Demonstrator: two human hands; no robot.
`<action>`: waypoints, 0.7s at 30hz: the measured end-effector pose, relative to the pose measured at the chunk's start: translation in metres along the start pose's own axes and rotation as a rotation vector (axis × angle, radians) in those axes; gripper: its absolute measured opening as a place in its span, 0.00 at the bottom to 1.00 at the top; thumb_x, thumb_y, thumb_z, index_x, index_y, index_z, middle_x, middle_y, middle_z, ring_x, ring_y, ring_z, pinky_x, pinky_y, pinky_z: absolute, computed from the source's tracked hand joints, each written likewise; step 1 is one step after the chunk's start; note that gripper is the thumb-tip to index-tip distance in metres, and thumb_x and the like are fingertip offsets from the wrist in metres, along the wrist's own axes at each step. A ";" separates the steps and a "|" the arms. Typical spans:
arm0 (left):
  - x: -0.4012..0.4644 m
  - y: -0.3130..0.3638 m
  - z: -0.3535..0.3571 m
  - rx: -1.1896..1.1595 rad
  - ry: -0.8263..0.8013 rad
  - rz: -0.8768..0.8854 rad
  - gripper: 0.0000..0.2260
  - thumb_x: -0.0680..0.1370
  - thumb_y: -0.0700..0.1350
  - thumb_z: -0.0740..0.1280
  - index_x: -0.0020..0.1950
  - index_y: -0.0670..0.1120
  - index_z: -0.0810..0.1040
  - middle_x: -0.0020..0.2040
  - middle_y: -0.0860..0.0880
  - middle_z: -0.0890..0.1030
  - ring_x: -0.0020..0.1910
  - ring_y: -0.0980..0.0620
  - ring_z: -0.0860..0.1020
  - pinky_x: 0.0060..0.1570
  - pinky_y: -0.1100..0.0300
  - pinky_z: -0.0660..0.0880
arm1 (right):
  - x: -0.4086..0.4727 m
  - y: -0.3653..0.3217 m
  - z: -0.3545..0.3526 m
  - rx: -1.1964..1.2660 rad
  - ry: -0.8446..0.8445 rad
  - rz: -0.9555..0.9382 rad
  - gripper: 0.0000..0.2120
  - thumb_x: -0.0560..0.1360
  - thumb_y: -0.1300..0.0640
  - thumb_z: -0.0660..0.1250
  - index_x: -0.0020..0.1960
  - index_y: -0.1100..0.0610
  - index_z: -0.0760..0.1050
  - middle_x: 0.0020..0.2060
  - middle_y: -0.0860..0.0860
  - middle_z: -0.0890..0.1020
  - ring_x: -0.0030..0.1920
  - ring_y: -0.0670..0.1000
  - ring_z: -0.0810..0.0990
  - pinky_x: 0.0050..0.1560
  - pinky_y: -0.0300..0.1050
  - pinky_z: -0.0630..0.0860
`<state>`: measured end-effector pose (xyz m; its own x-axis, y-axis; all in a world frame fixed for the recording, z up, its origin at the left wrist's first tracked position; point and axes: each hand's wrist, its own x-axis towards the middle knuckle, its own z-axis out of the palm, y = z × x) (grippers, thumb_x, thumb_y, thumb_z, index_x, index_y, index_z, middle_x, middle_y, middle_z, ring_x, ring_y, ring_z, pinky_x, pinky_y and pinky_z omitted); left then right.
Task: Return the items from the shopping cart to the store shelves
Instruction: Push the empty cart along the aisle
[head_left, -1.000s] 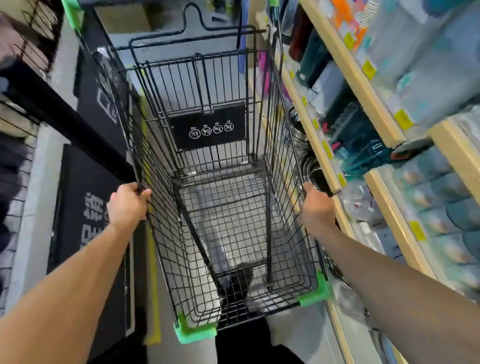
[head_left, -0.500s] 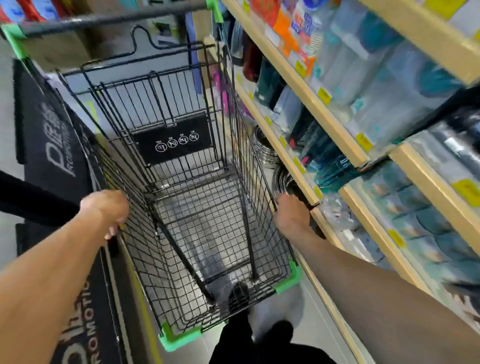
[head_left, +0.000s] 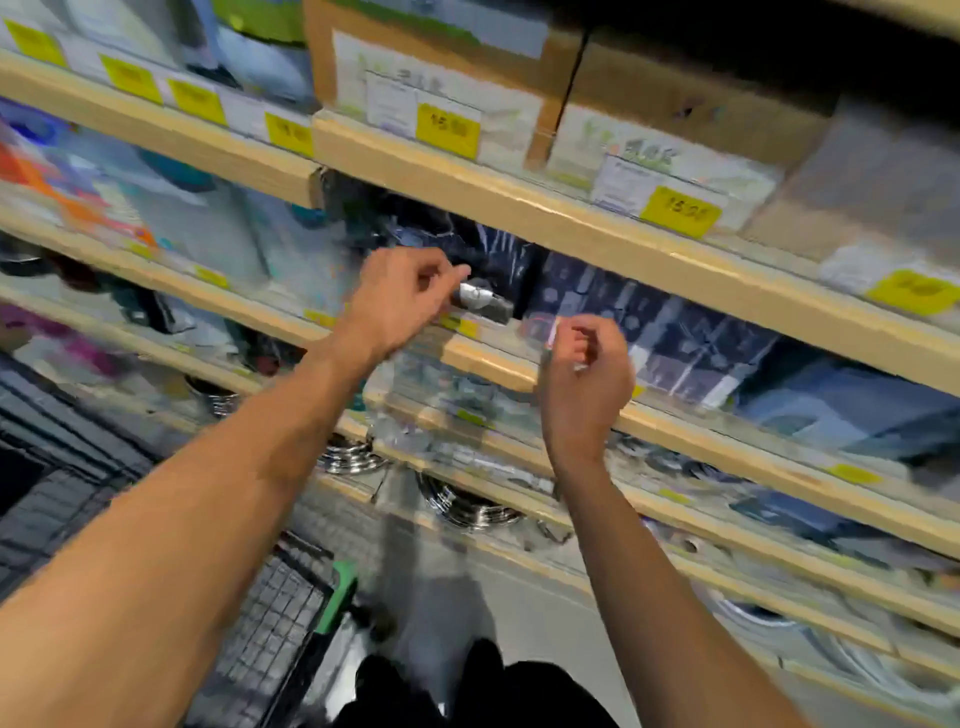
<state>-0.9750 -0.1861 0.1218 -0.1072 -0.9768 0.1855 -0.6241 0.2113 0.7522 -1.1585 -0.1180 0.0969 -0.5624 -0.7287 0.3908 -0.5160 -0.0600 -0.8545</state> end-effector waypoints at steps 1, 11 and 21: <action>0.009 0.020 0.020 0.069 -0.013 0.047 0.17 0.78 0.58 0.65 0.44 0.46 0.84 0.36 0.47 0.86 0.38 0.48 0.84 0.43 0.52 0.80 | 0.014 0.013 -0.016 -0.023 0.094 0.016 0.04 0.76 0.60 0.65 0.46 0.57 0.79 0.39 0.50 0.79 0.39 0.50 0.76 0.40 0.41 0.72; 0.024 0.084 0.121 0.402 -0.159 -0.164 0.23 0.76 0.59 0.70 0.55 0.39 0.82 0.52 0.38 0.83 0.53 0.38 0.80 0.51 0.50 0.76 | 0.069 0.088 -0.078 -0.460 0.148 0.144 0.21 0.72 0.57 0.75 0.57 0.68 0.72 0.57 0.64 0.73 0.55 0.64 0.74 0.51 0.49 0.68; 0.028 0.074 0.121 0.374 -0.006 -0.161 0.19 0.79 0.53 0.66 0.49 0.37 0.84 0.46 0.37 0.84 0.43 0.39 0.79 0.46 0.52 0.75 | 0.066 0.099 -0.088 -0.372 0.125 0.048 0.12 0.75 0.57 0.73 0.51 0.62 0.73 0.51 0.57 0.73 0.43 0.52 0.72 0.43 0.42 0.68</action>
<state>-1.1181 -0.2022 0.1066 0.0111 -0.9967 0.0800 -0.8716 0.0295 0.4894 -1.3032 -0.1120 0.0681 -0.6538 -0.6349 0.4117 -0.6733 0.2398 -0.6994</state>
